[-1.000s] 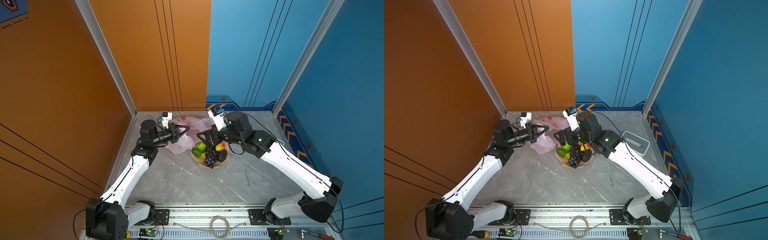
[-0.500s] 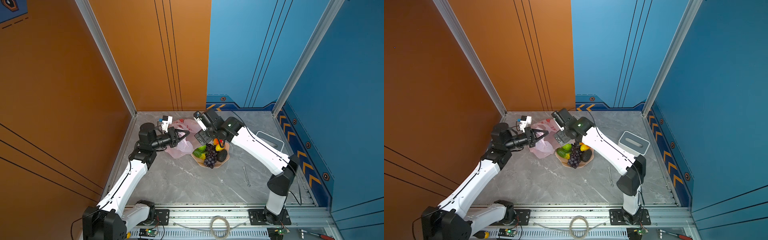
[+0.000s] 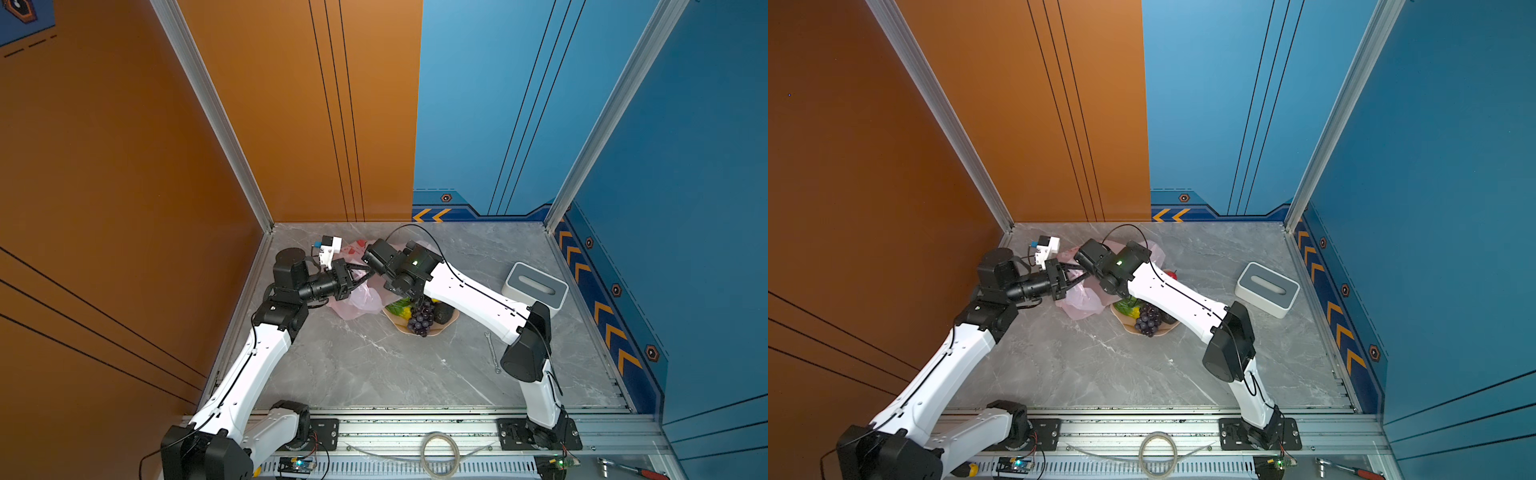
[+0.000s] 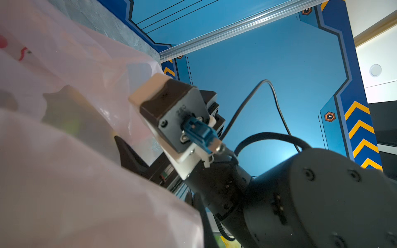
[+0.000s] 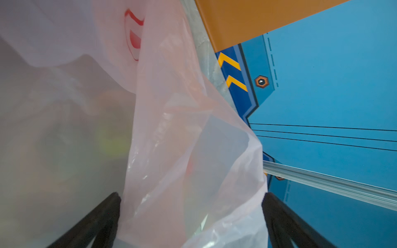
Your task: Place the fruits into the plastic bag
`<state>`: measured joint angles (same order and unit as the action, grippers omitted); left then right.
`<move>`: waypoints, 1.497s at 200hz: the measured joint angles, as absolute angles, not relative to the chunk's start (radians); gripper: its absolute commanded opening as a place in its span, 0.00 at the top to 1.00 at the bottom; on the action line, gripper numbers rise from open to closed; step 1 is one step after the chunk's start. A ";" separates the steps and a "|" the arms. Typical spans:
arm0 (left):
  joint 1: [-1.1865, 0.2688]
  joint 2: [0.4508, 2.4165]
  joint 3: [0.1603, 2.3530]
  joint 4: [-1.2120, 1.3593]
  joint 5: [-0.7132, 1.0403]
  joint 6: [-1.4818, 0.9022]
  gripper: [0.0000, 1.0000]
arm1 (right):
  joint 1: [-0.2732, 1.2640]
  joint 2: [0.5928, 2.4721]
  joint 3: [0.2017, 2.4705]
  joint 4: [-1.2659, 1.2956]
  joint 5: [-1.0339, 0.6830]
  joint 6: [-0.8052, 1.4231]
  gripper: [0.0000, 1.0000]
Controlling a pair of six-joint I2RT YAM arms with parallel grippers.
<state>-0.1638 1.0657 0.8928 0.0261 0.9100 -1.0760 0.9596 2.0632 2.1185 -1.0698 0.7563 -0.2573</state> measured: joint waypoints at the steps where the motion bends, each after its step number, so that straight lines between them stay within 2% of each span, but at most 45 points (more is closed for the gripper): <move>1: -0.163 1.066 0.893 0.026 0.910 -1.076 1.00 | 0.960 2.063 2.119 -1.069 0.763 -0.260 0.00; 38: -0.149 1.056 0.893 0.001 0.928 -1.065 1.00 | 0.960 2.064 2.123 -1.009 0.868 -0.307 0.00; 105: -0.107 1.031 0.896 -0.058 0.956 -1.039 1.00 | 0.854 2.064 2.251 -0.980 0.868 -0.305 0.00; 157: -0.079 1.029 0.920 -0.094 0.978 -1.035 1.00 | 0.734 2.064 2.250 -1.050 0.673 -0.215 0.00; 219: -0.078 1.033 0.966 -0.124 0.990 -1.017 1.00 | 0.661 1.943 2.197 -1.073 0.257 -0.084 0.00; 251: -0.077 1.038 0.987 -0.143 0.997 -1.005 1.00 | 0.749 1.850 2.144 -1.075 0.274 -0.108 0.00; 272: -0.076 1.039 0.990 -0.156 0.997 -0.997 1.00 | 0.821 1.850 2.109 -1.082 0.313 -0.127 0.00; 299: -0.075 1.044 1.007 -0.179 0.999 -0.991 1.00 | 0.838 1.871 2.072 -1.097 0.319 -0.141 0.00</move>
<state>-0.0746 1.0435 1.0065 -0.1795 0.9989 -0.9905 0.8379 1.8713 2.0716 -1.0969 0.3191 -0.1413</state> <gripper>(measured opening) 0.046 0.992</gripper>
